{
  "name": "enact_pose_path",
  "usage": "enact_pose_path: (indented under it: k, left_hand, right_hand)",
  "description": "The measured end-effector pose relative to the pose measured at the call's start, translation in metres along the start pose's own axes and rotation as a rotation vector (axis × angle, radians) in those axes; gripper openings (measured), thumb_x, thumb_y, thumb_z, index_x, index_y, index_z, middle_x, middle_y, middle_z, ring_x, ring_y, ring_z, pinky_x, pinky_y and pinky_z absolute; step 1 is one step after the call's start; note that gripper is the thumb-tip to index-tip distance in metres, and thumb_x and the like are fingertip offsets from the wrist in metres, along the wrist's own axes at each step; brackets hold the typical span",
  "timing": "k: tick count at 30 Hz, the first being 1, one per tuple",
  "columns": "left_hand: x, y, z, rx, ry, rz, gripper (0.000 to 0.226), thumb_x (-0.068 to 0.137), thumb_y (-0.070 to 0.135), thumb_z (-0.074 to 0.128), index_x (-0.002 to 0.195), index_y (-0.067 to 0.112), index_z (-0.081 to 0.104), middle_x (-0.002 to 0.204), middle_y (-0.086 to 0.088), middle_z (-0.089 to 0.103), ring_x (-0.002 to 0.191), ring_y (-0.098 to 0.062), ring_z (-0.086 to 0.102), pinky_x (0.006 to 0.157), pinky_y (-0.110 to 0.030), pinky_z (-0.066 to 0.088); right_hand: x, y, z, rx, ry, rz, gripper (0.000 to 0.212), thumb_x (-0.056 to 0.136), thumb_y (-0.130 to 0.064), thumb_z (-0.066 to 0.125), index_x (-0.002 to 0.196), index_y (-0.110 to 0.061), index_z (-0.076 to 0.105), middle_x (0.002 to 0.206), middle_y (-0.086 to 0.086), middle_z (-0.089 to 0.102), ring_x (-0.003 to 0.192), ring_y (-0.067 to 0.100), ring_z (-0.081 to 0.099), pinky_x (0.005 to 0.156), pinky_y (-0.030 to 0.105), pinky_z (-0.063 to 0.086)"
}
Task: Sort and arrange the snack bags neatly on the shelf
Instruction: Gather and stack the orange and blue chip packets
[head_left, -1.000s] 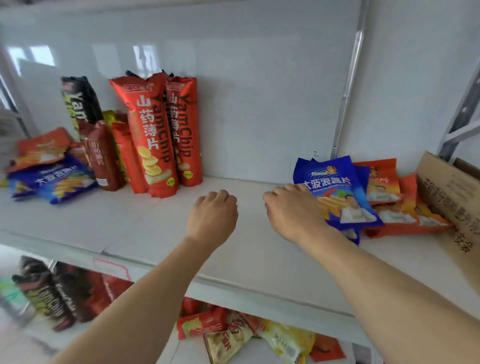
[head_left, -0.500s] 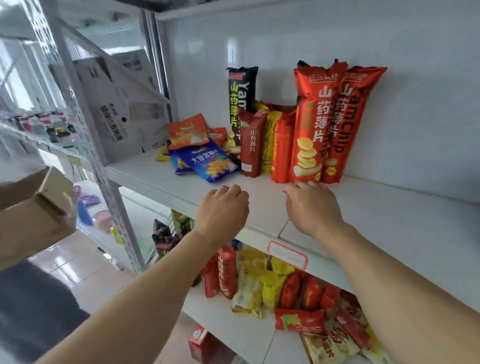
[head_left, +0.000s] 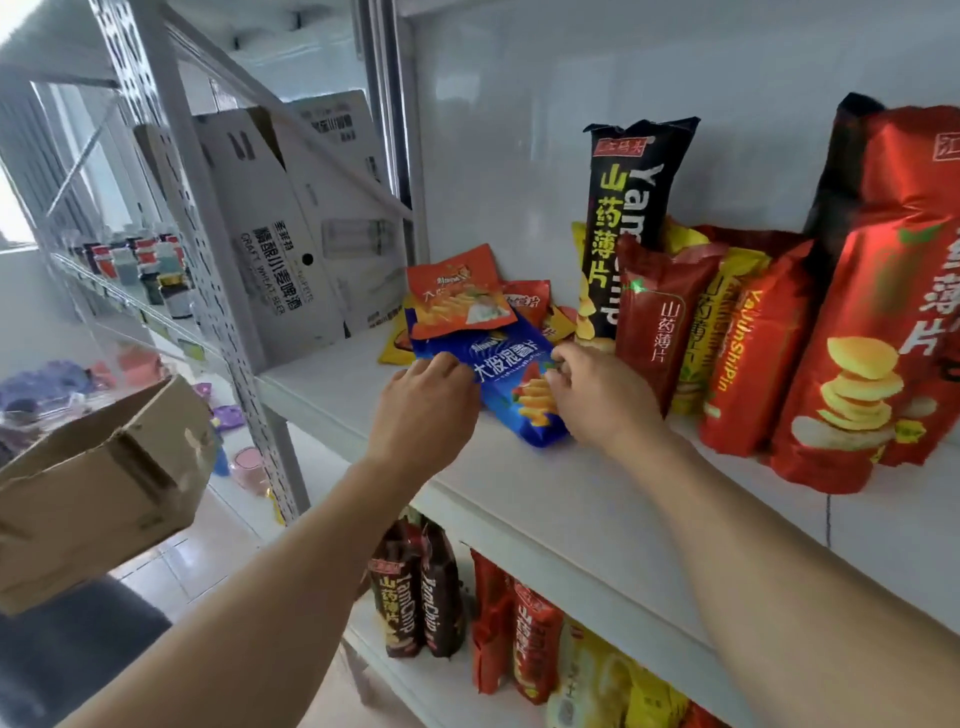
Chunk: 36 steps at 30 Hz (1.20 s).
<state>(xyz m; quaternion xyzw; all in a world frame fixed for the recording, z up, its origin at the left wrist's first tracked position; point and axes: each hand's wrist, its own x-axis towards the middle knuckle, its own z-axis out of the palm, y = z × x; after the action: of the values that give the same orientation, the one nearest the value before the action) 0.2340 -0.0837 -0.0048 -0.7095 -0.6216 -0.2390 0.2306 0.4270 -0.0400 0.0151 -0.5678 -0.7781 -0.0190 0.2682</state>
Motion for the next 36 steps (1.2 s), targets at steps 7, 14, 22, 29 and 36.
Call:
enact_pose_path:
  k: [7,14,22,29,36]
  left_hand:
    - [0.082,-0.065,0.044,-0.185,-0.021,-0.251,0.027,0.102,0.033,0.046,0.111,0.018,0.067,0.115,-0.001,0.063,0.106,-0.028,0.061,0.073,-0.038,0.048]
    - [0.146,-0.127,0.098,-0.511,-0.072,-0.475,0.035,0.101,0.036,0.046,0.127,0.021,0.061,0.127,-0.001,0.059,0.111,-0.025,0.059,0.077,-0.032,0.039]
    - [0.189,-0.163,0.152,-0.874,-0.112,-0.479,0.026,0.096,0.034,0.054,0.113,0.018,0.066,0.111,-0.004,0.069,0.102,-0.025,0.063,0.087,-0.040,0.052]
    - [0.193,-0.159,0.151,-1.101,-0.100,-0.417,0.025,0.100,0.030,0.054,0.116,0.018,0.068,0.112,-0.001,0.071,0.103,-0.017,0.063,0.082,-0.025,0.042]
    - [0.191,-0.151,0.132,-1.304,-0.093,-0.388,0.033,0.101,0.047,0.049,0.118,0.025,0.066,0.106,0.014,0.067,0.102,-0.006,0.062,0.085,-0.025,0.045]
  right_hand:
    - [0.098,-0.012,0.049,0.270,-0.066,0.116,0.057,0.099,-0.054,0.044,0.143,-0.018,0.044,0.143,0.005,0.053,0.129,0.025,0.051,0.102,0.037,0.042]
    - [0.191,-0.031,0.079,0.341,-0.090,0.319,0.068,0.096,-0.062,0.042,0.145,-0.015,0.043,0.143,0.009,0.054,0.126,0.028,0.054,0.095,0.035,0.044]
    - [0.253,-0.052,0.110,0.313,-0.111,0.576,0.073,0.087,-0.064,0.059,0.133,-0.008,0.054,0.125,0.011,0.065,0.107,0.027,0.063,0.090,0.036,0.051]
    - [0.252,-0.057,0.103,0.340,-0.026,0.606,0.057,0.086,-0.058,0.065,0.122,-0.013,0.064,0.108,0.000,0.070,0.095,0.021,0.066,0.086,0.033,0.053]
    - [0.222,-0.043,0.083,0.537,0.096,0.668,0.020,0.089,-0.021,0.074,0.082,-0.016,0.056,0.057,-0.003,0.062,0.038,0.001,0.054,0.047,0.024,0.043]
